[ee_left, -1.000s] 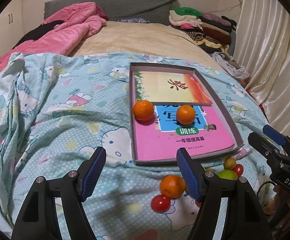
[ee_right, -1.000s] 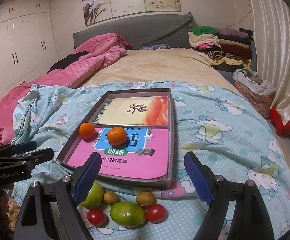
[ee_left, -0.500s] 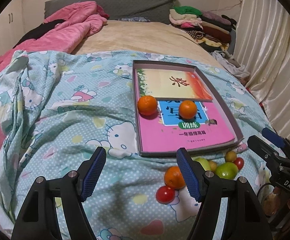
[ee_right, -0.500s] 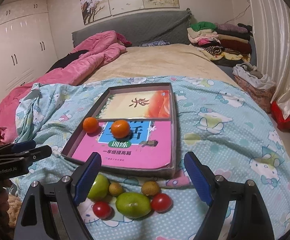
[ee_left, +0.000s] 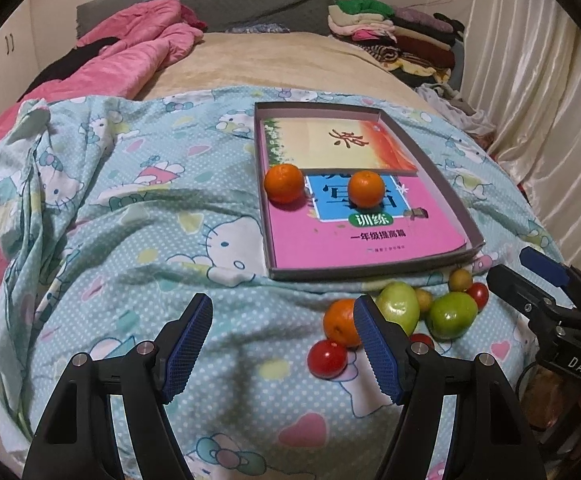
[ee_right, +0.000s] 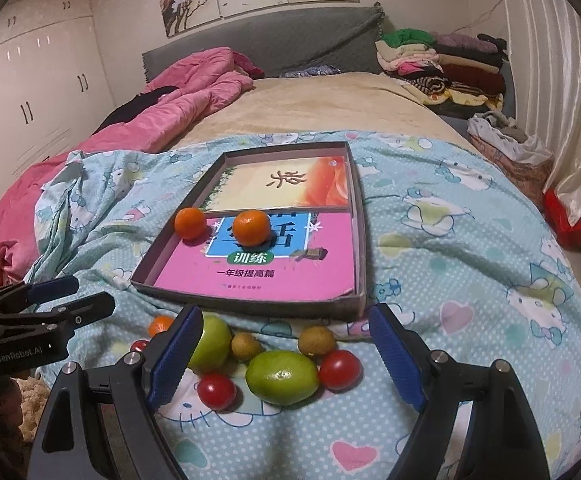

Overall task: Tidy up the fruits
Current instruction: 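Withdraw both open tools back toward the fruit cluster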

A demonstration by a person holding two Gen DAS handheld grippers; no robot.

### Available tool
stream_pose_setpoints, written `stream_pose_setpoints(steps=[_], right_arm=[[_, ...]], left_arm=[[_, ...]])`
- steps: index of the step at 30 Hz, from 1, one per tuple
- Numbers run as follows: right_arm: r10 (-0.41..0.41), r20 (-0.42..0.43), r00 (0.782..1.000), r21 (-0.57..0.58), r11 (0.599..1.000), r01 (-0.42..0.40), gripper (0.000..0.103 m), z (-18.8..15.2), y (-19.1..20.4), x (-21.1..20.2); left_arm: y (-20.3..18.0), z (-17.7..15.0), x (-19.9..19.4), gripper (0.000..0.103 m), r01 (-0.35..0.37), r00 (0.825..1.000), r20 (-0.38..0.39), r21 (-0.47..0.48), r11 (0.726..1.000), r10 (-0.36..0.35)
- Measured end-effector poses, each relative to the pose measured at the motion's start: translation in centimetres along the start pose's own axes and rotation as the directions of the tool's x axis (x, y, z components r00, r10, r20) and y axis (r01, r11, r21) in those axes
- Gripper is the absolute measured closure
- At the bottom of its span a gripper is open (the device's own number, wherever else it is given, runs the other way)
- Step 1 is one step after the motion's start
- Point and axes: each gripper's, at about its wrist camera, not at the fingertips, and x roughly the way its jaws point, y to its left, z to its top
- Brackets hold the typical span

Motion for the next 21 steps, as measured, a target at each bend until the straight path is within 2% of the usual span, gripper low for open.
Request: stream_pose_setpoints(steps=[21], right_arm=[[0.015,-0.082,0.997,0.018,1.000,-0.014,0.018,-1.7,0.7,0.5]], left_arm=[[-0.7,-1.2,0.3,0.028,0.013,0.999,-0.037,0.029,1.000,-0.012]])
